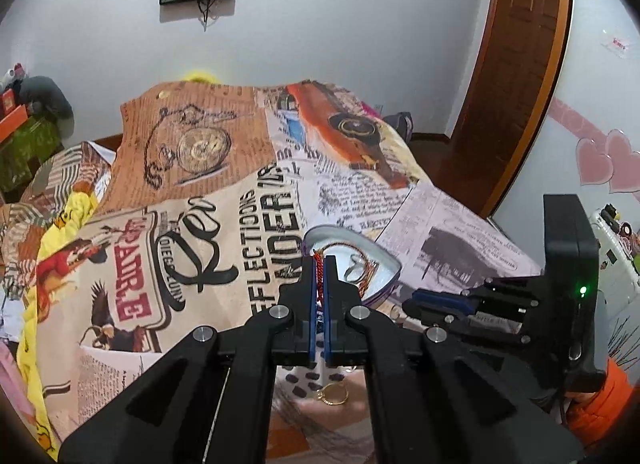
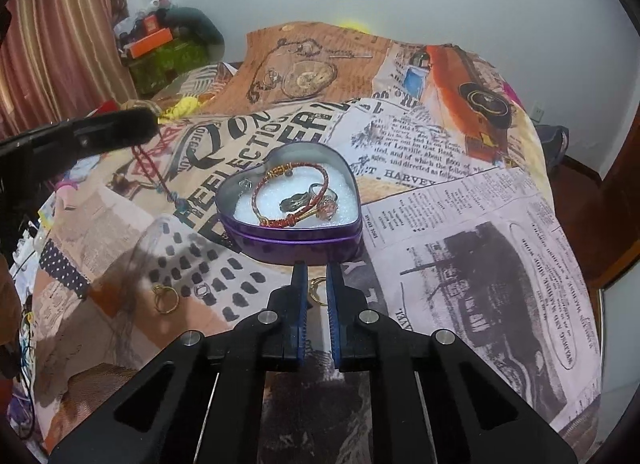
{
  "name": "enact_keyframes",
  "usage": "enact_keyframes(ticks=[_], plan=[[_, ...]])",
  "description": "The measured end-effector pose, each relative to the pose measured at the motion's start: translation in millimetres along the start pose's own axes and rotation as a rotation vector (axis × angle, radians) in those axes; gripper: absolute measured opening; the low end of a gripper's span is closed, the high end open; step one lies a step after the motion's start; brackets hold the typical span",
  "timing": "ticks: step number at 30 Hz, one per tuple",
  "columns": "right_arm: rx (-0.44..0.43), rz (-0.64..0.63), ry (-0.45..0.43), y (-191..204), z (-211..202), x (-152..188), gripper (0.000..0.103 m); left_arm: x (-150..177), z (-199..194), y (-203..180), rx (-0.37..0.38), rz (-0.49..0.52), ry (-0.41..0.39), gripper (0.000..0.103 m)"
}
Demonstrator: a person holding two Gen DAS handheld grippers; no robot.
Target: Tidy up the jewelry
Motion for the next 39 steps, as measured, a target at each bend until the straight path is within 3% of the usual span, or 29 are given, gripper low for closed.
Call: enact_keyframes(ticks=[3,7,16,19,24,39], plan=[[-0.024,0.009,0.024,-1,-1,4,0.009,-2,-4,-4,0.006,0.008,-0.008,0.001],[-0.036,0.007,0.072,-1,8,11,0.030,-7,-5,-11,0.009,0.031,-0.016,0.001],[-0.020,-0.017,0.084,-3,30,2,0.029,-16,-3,-16,0.018,0.045,-0.036,0.001],[-0.020,-0.007,0.078,-6,32,3,0.019,-18,-2,-17,0.018,0.045,-0.034,0.001],[-0.058,0.034,0.060,-13,27,3,0.019,-22,0,-21,0.020,0.054,-0.036,0.001],[-0.029,0.077,-0.100,-22,-18,-24,0.019,-37,17,-28,0.035,0.080,-0.029,0.001]])
Point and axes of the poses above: each gripper's, at about its wrist camera, not at the fingertips, and z roughly the way its jaws point, y to its left, x to its underside, the point moved 4 cm from there along z, roughly the way its jaws point, and after that the axes turned 10 degrees about y, right-handed, at the moved point
